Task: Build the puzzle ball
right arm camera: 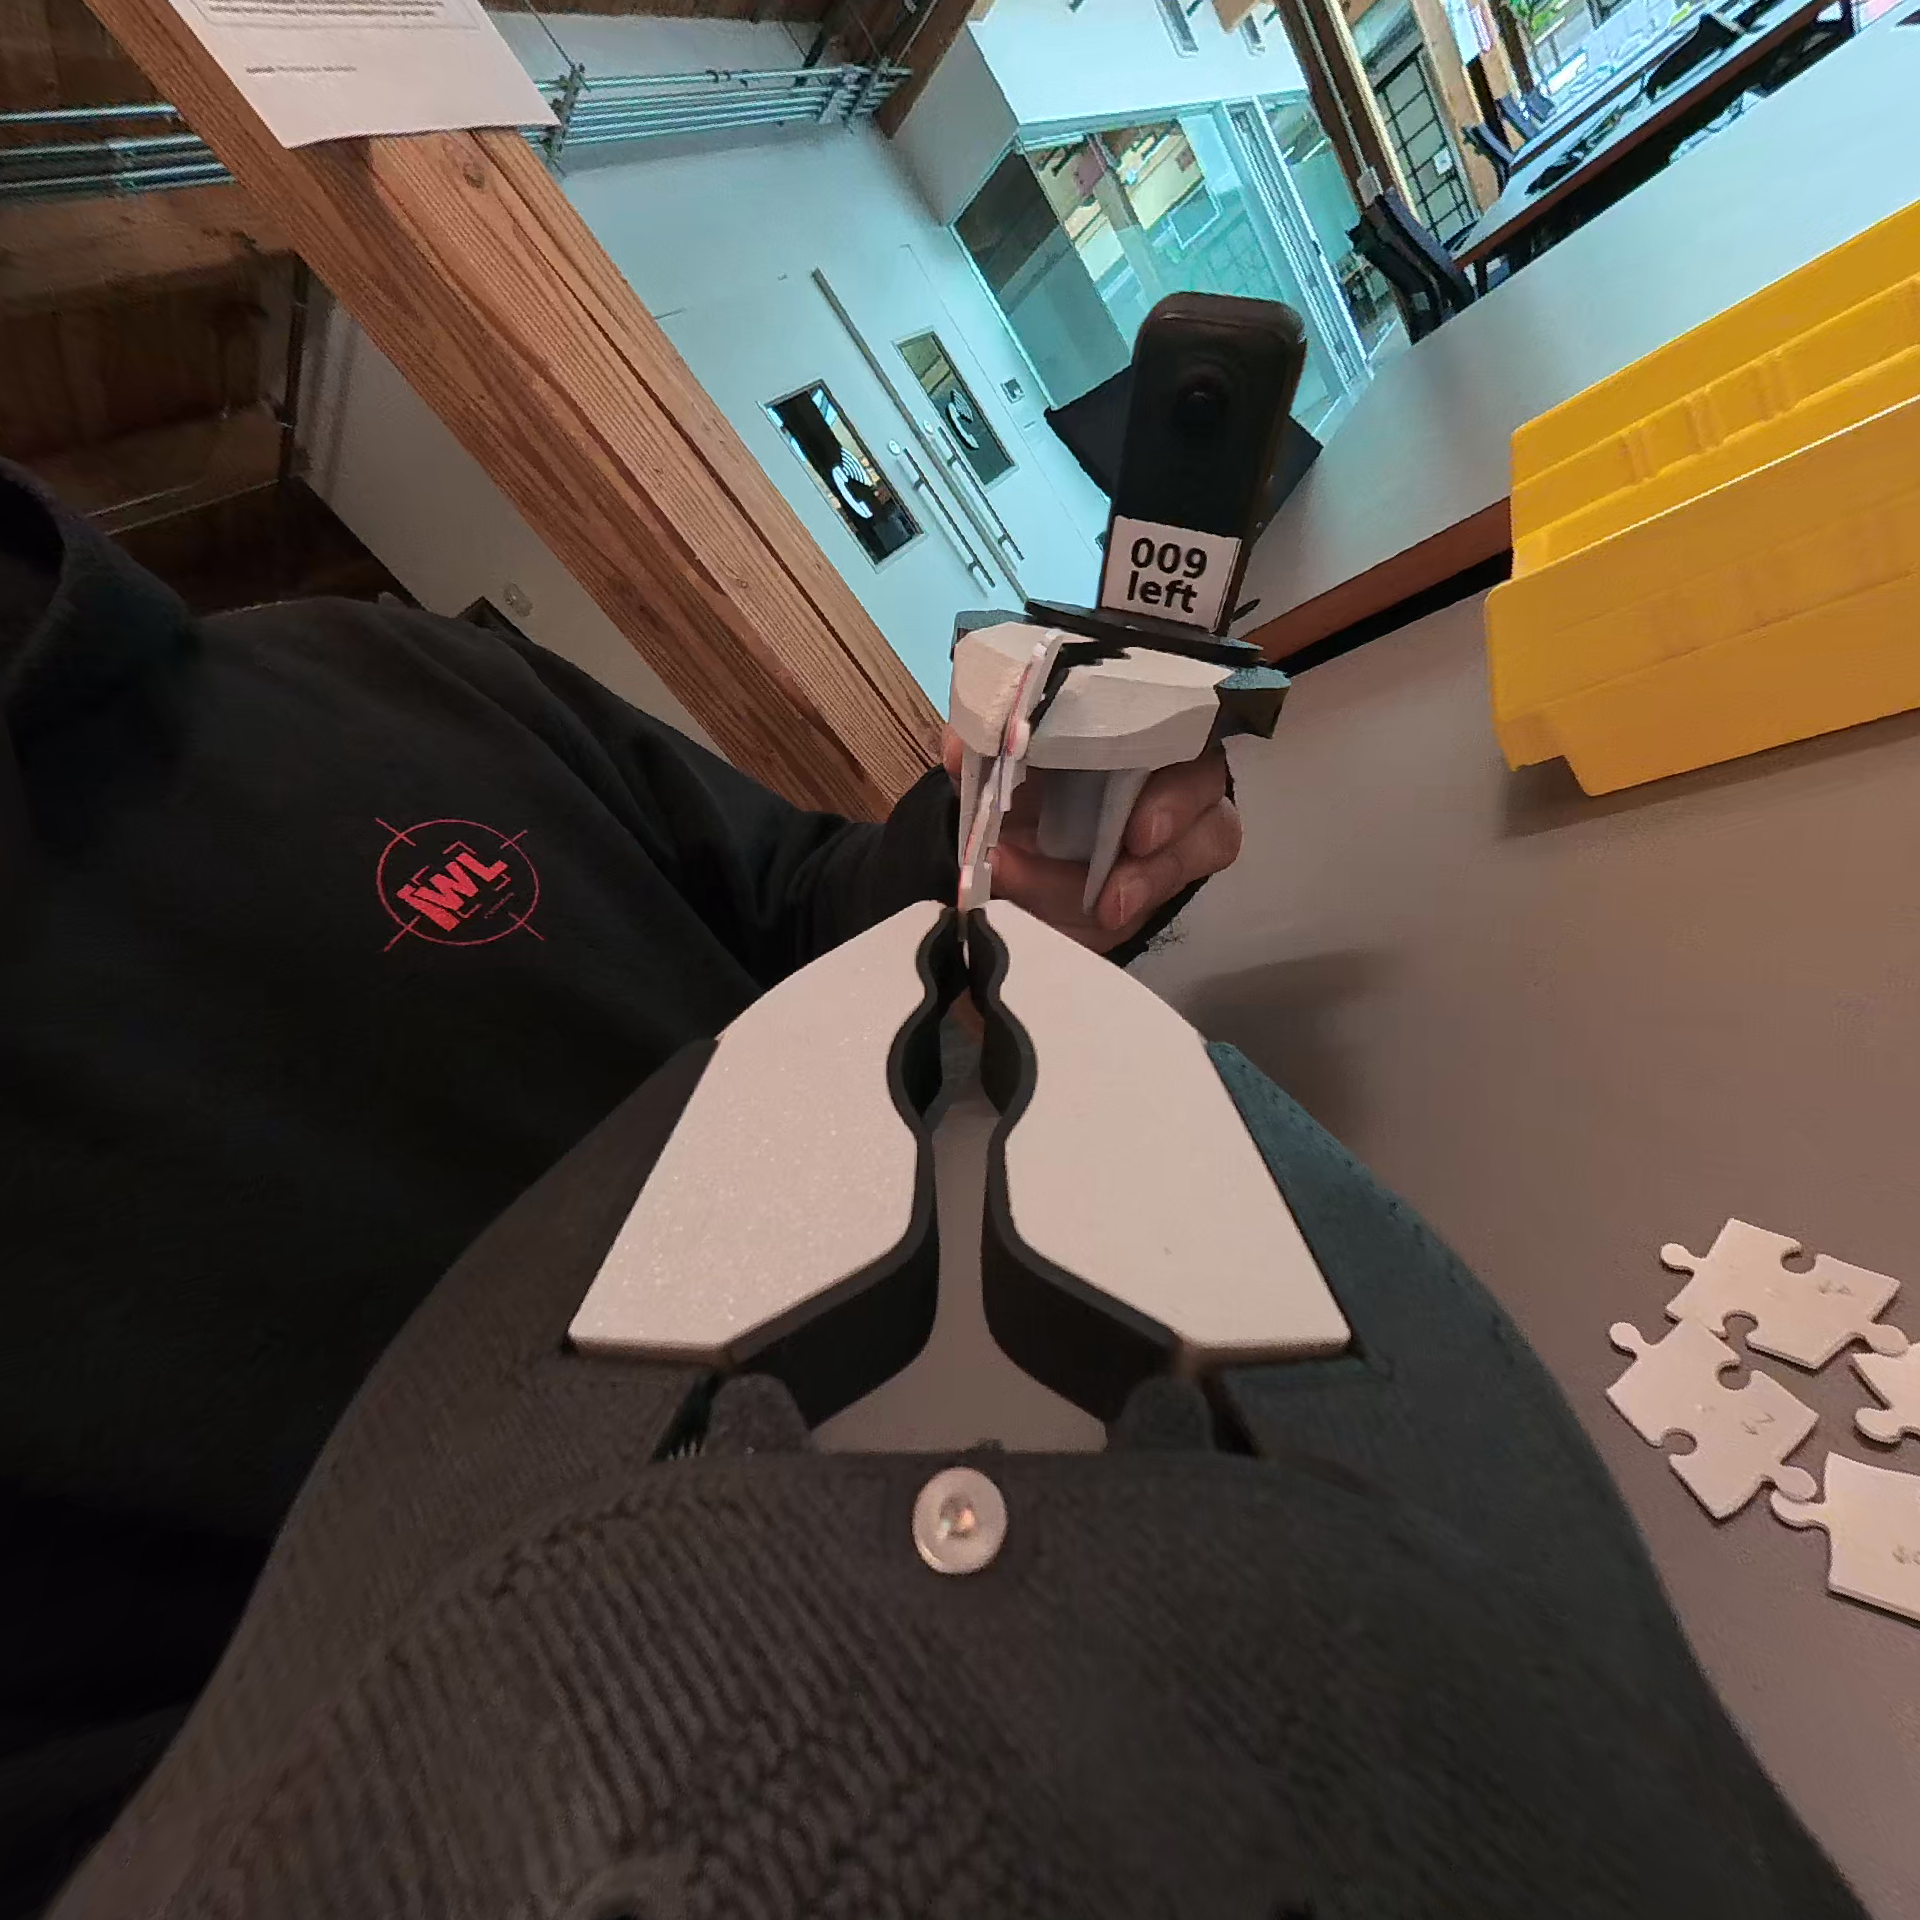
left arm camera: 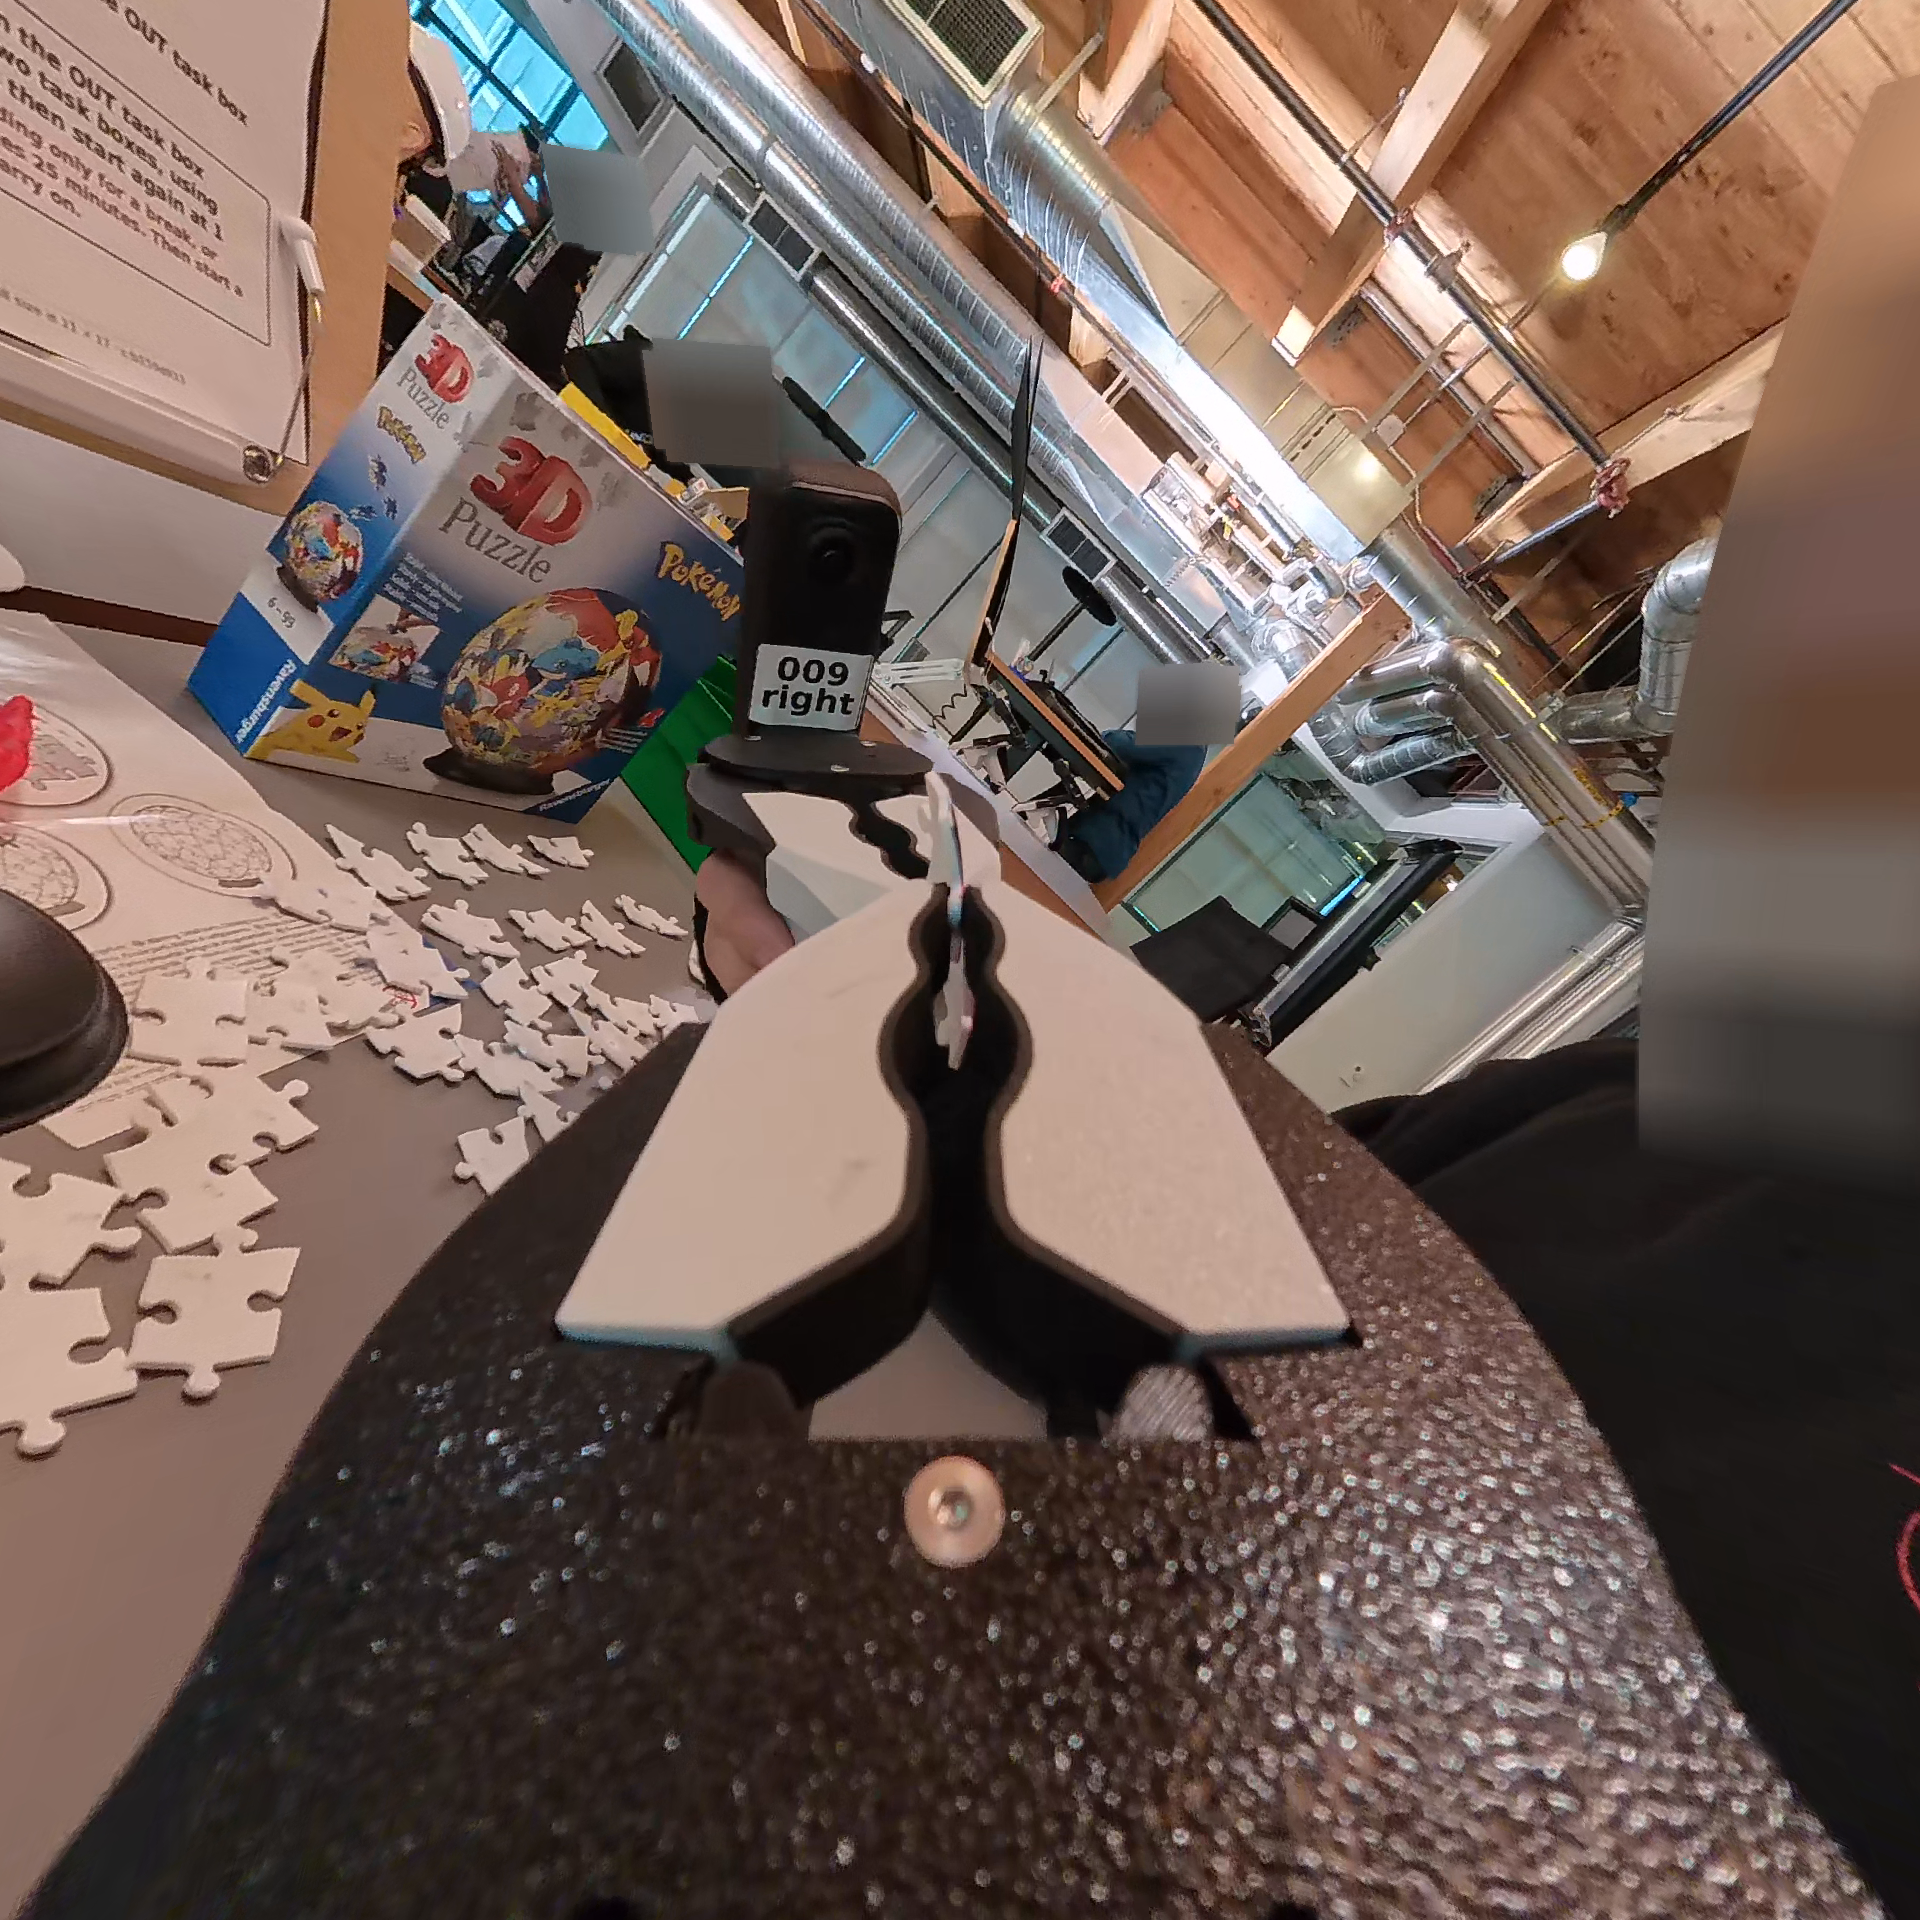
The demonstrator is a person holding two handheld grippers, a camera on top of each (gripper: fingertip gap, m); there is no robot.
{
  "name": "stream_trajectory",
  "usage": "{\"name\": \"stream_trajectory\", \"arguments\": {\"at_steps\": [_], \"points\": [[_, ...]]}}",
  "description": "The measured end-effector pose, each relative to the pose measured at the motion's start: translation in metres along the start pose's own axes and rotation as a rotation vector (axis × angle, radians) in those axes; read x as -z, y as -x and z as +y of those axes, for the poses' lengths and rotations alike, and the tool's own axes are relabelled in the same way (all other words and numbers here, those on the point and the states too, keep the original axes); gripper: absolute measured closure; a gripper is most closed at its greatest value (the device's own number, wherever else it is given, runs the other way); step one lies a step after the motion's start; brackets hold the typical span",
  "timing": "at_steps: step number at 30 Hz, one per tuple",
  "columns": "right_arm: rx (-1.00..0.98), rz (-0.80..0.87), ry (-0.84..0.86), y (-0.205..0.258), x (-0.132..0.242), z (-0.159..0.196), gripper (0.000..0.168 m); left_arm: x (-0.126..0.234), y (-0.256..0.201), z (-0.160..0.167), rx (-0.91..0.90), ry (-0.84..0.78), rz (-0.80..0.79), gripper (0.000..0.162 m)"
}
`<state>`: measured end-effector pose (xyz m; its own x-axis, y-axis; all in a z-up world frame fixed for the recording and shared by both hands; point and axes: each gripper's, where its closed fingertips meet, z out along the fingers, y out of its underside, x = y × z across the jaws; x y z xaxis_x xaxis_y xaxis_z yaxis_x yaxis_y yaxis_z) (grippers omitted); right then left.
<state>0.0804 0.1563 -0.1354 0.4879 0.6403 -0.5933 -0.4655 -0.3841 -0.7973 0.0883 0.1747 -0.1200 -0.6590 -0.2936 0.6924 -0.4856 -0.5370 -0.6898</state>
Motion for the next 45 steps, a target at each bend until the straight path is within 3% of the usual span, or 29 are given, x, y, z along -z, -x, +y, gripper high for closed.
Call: {"name": "stream_trajectory", "arguments": {"at_steps": [23,45], "points": [[-0.011,0.045,-0.173,-0.017,-0.005,-0.02,0.166,0.009,0.007,-0.018,0.065,-0.155,-0.002,0.16],[-0.053,0.015,-0.249,-0.016,-0.007,-0.024,0.166,0.01,0.004,-0.022,0.015,-0.104,-0.052,0.16]]}}
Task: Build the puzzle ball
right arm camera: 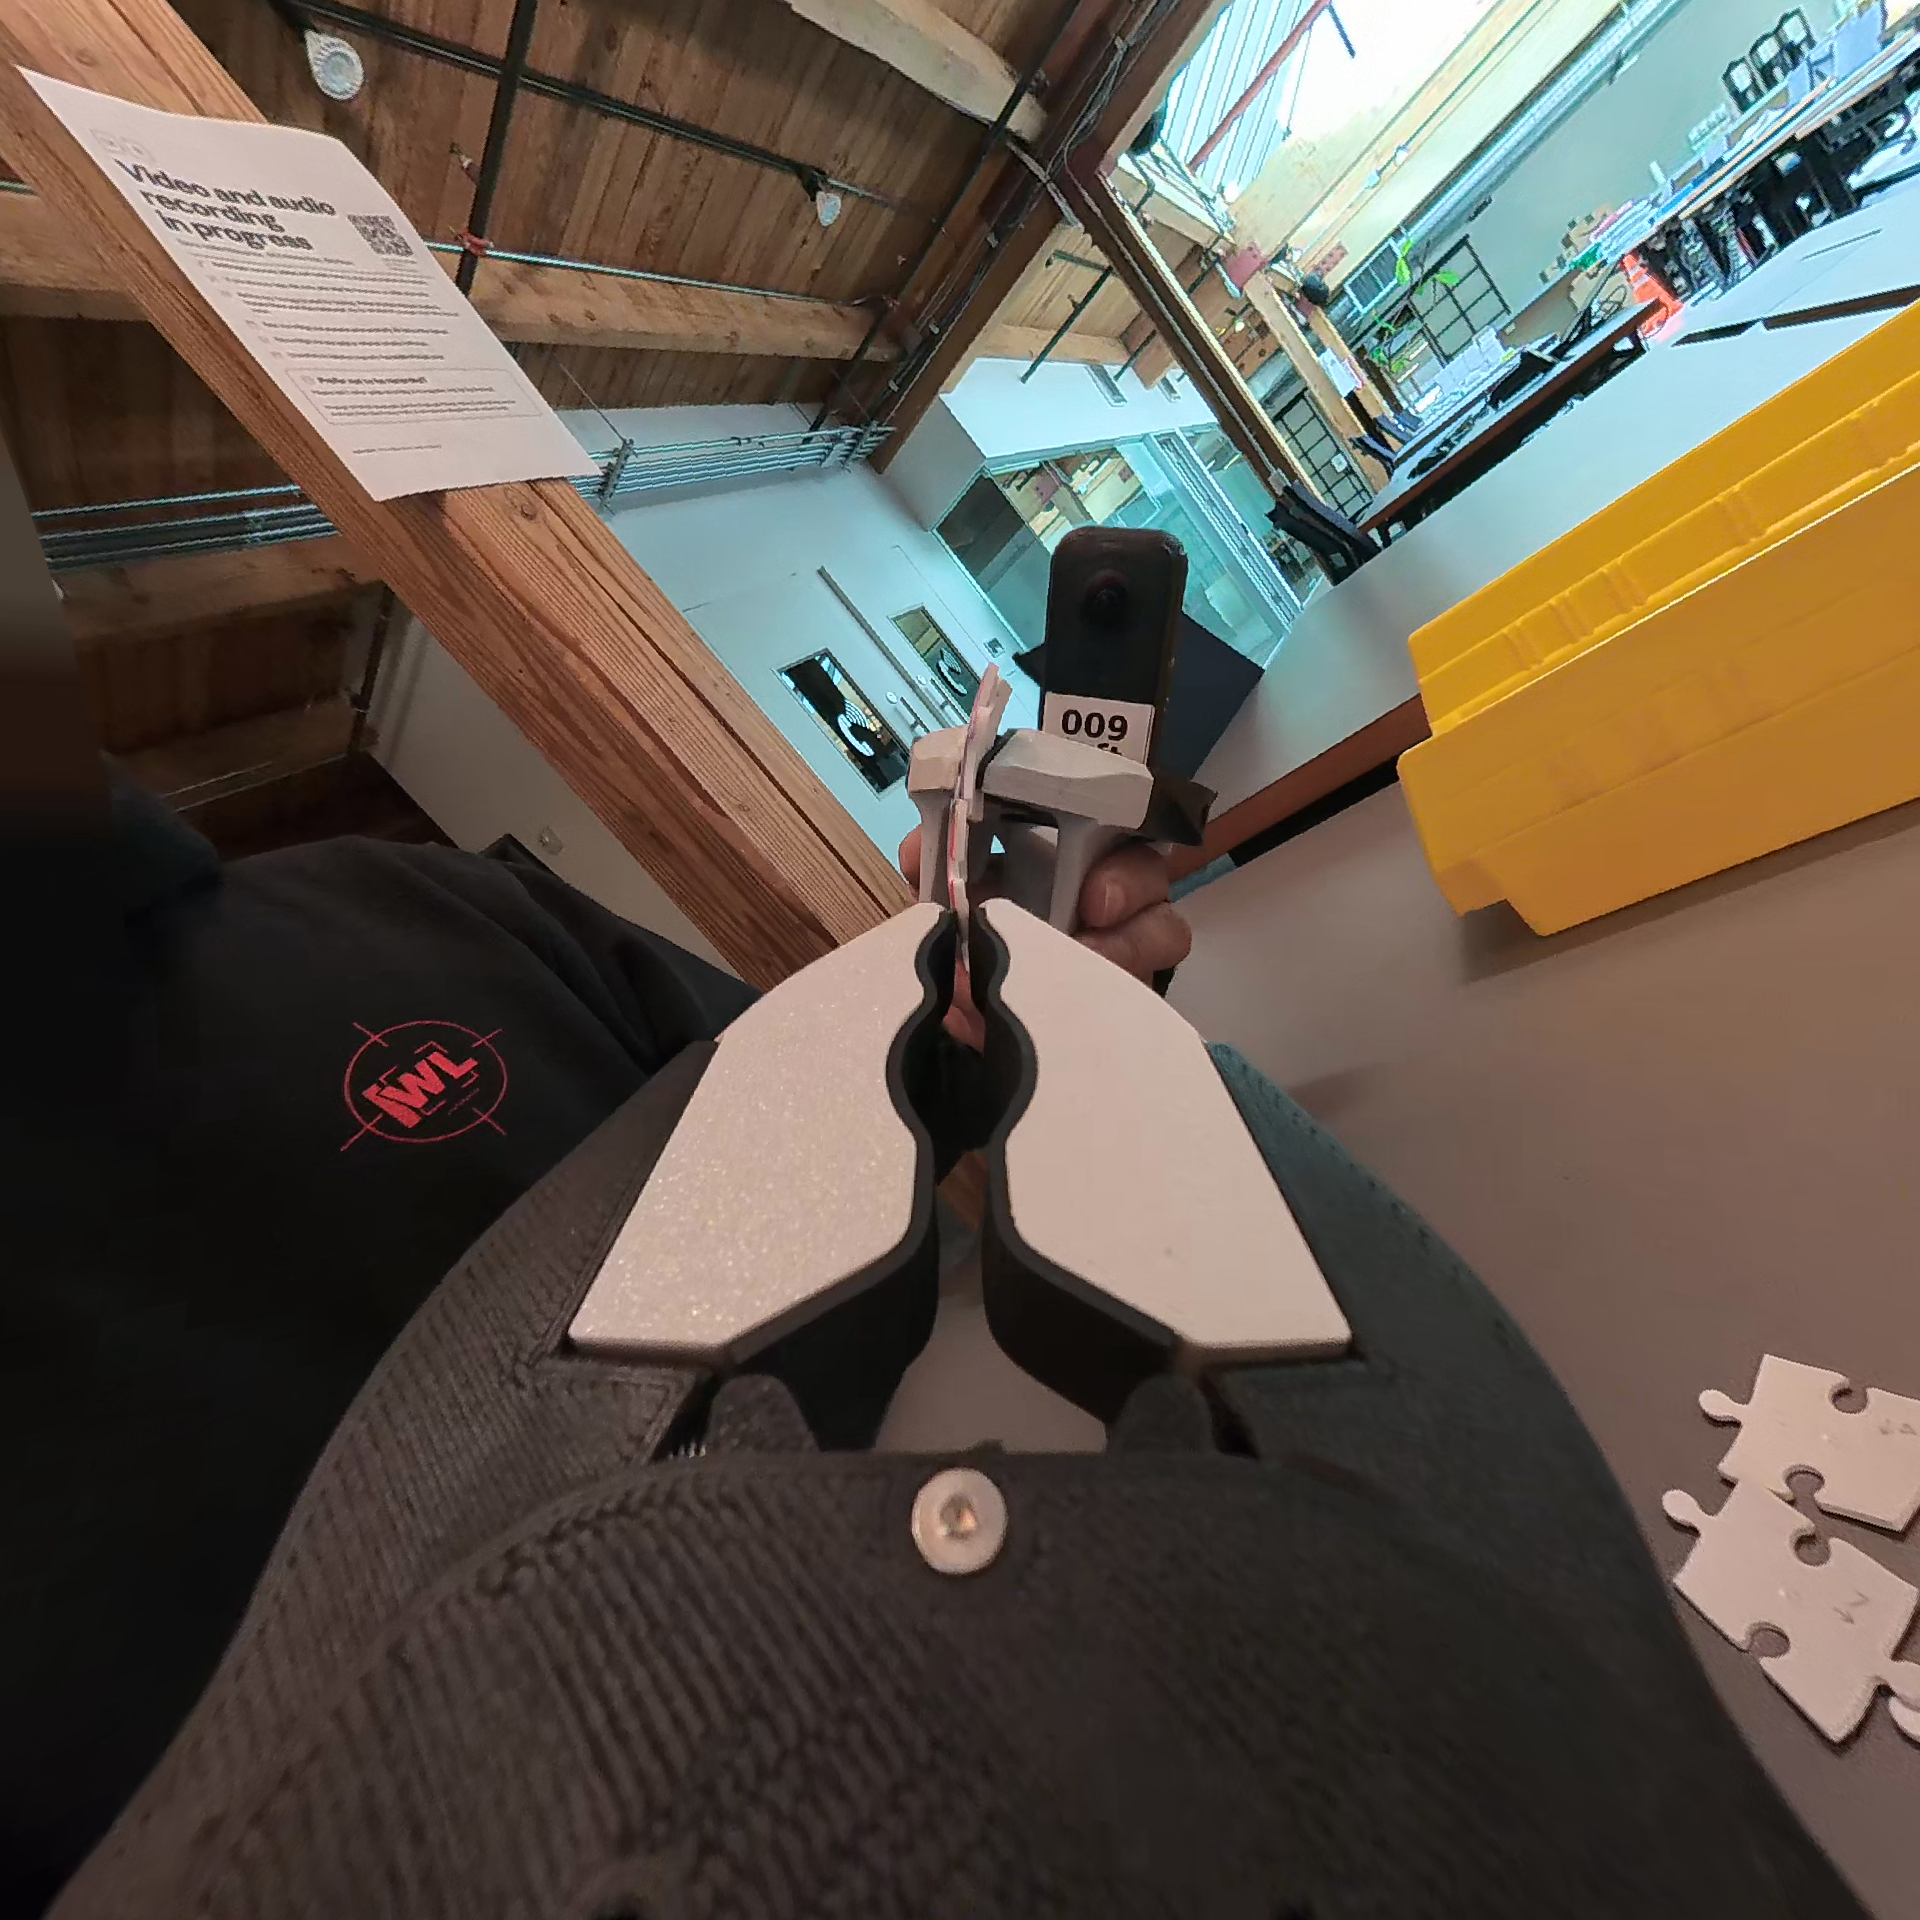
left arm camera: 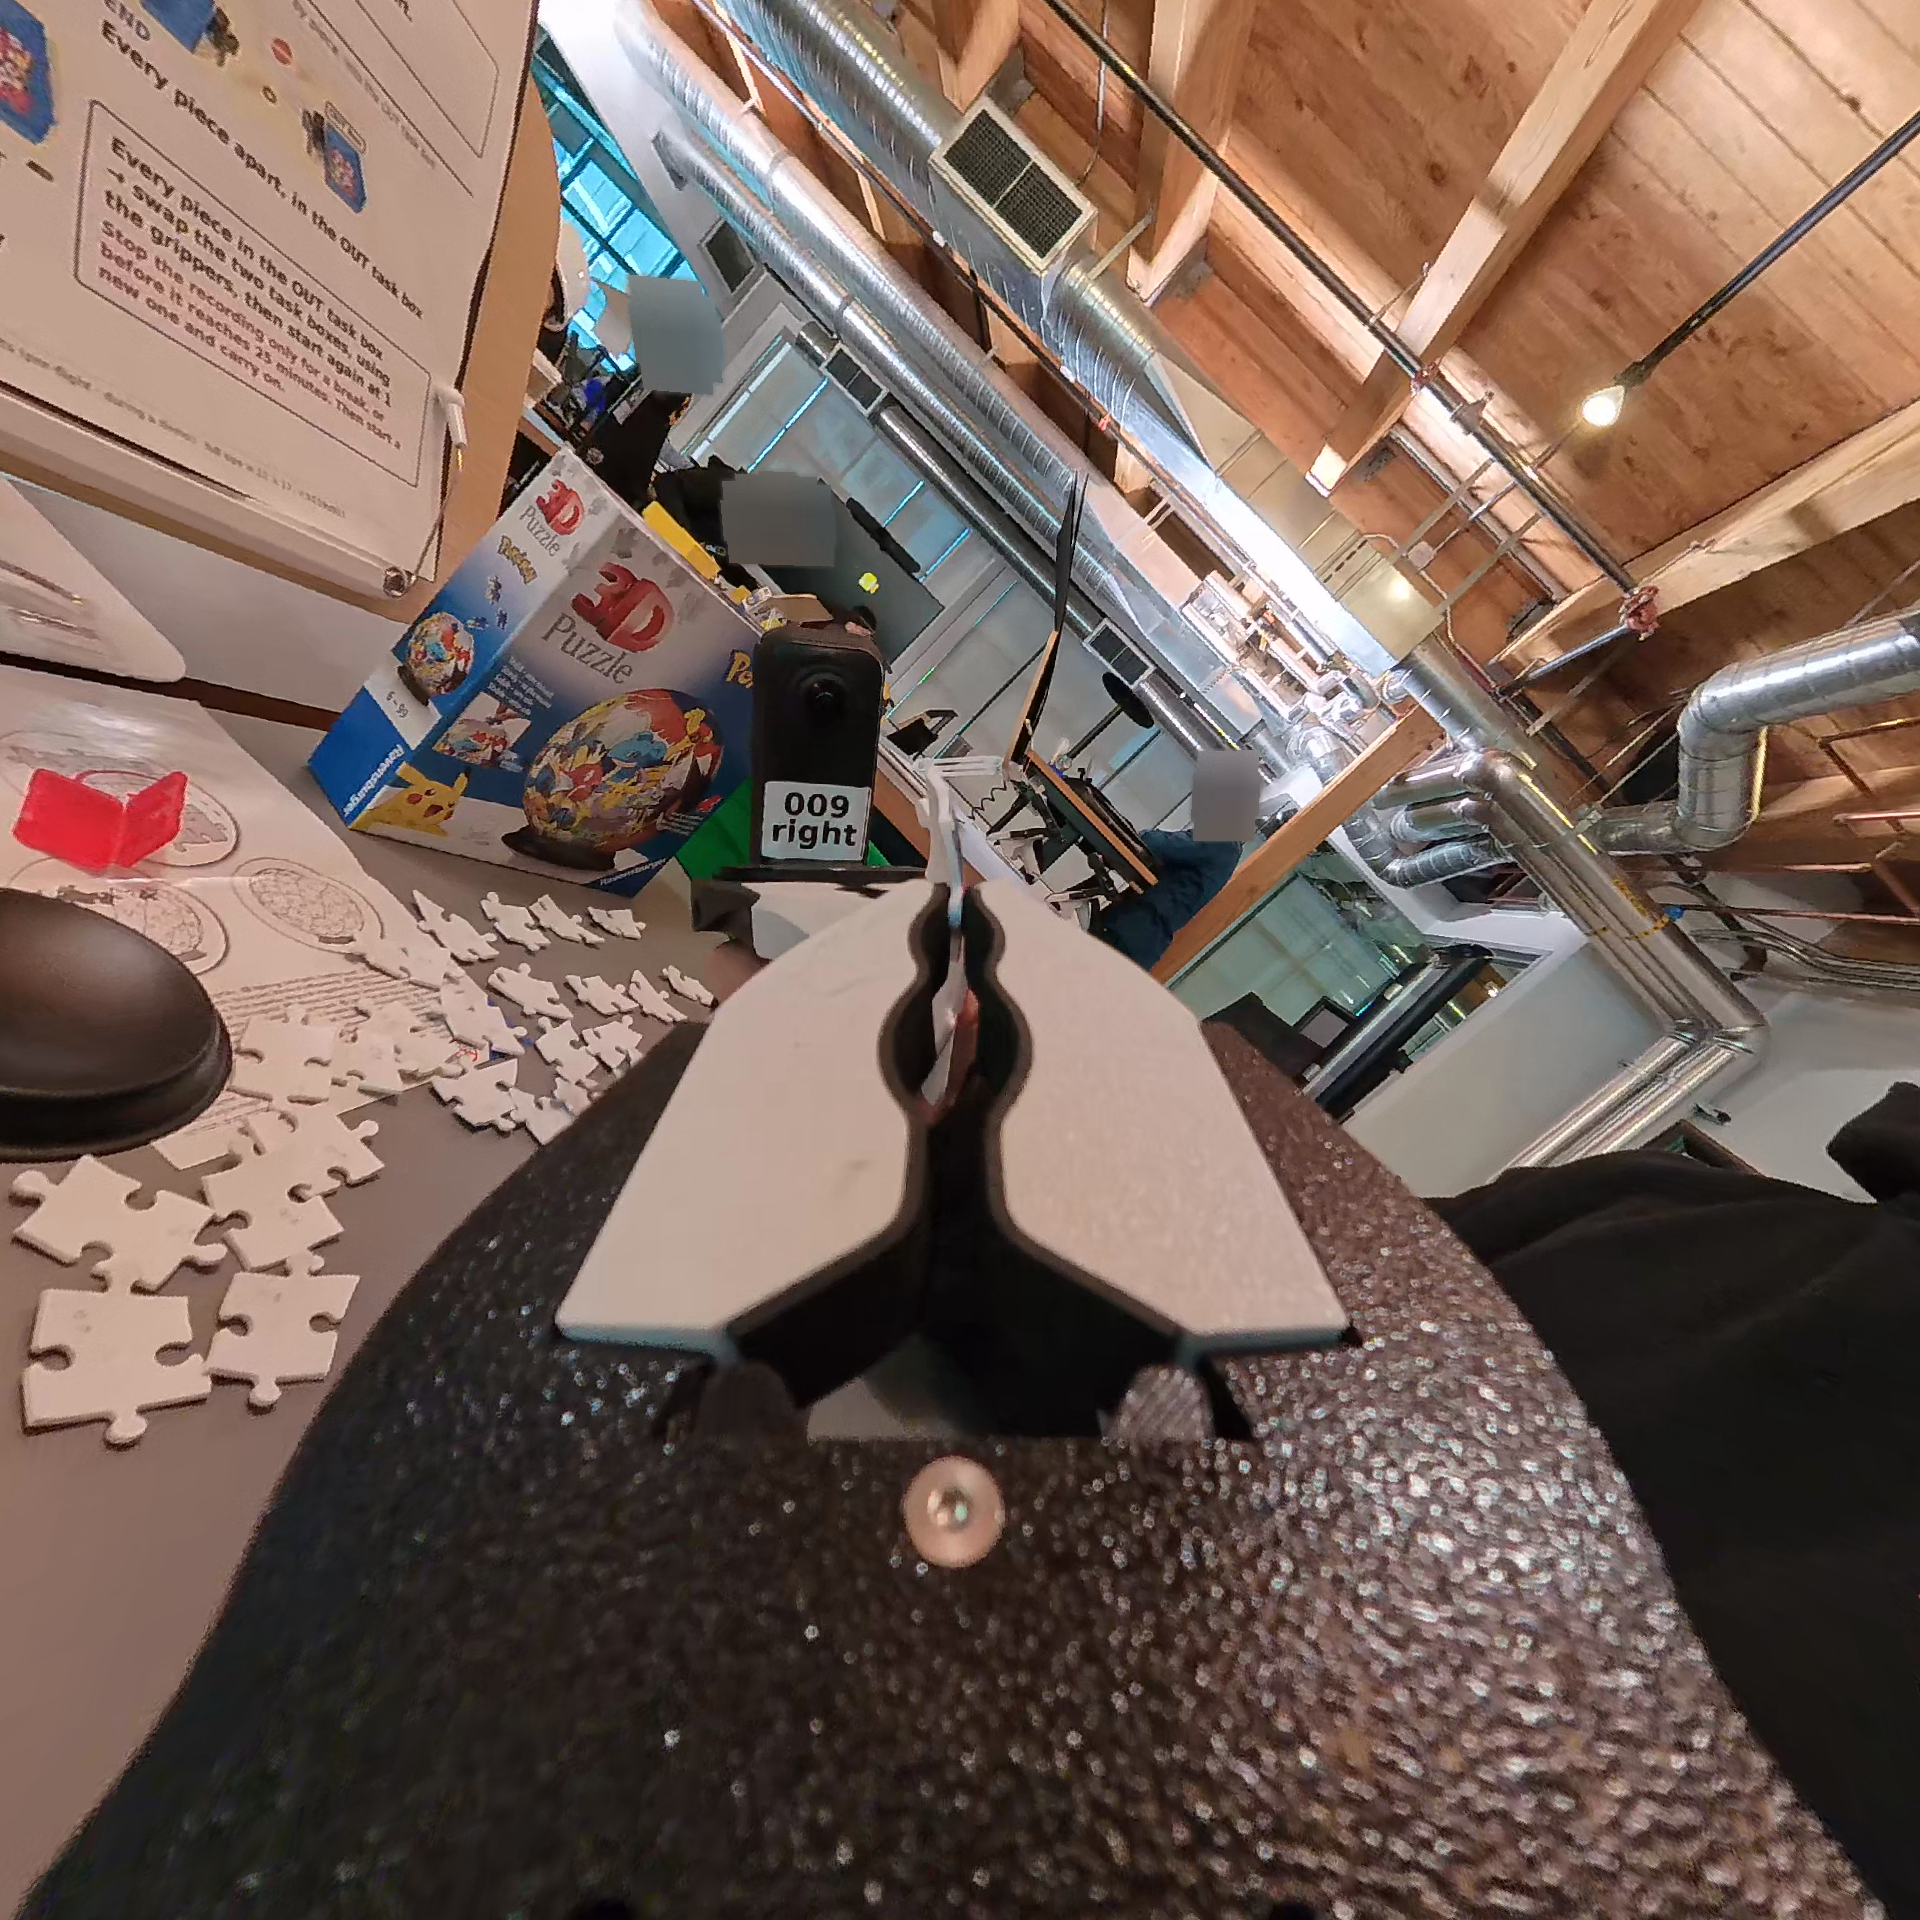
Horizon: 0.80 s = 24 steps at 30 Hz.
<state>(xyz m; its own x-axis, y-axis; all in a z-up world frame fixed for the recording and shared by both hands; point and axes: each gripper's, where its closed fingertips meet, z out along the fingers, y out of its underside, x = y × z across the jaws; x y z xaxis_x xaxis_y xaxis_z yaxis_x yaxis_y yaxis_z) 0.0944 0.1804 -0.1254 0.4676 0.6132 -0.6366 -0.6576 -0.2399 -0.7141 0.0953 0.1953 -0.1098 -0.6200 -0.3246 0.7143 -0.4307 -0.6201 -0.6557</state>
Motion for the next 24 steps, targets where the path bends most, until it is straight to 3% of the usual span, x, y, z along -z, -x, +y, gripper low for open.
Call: {"name": "stream_trajectory", "arguments": {"at_steps": [24], "points": [[0.019,0.15,-0.059,-0.017,-0.008,-0.005,0.166,0.01,0.012,-0.01,-0.084,0.009,-0.115,0.161]]}}
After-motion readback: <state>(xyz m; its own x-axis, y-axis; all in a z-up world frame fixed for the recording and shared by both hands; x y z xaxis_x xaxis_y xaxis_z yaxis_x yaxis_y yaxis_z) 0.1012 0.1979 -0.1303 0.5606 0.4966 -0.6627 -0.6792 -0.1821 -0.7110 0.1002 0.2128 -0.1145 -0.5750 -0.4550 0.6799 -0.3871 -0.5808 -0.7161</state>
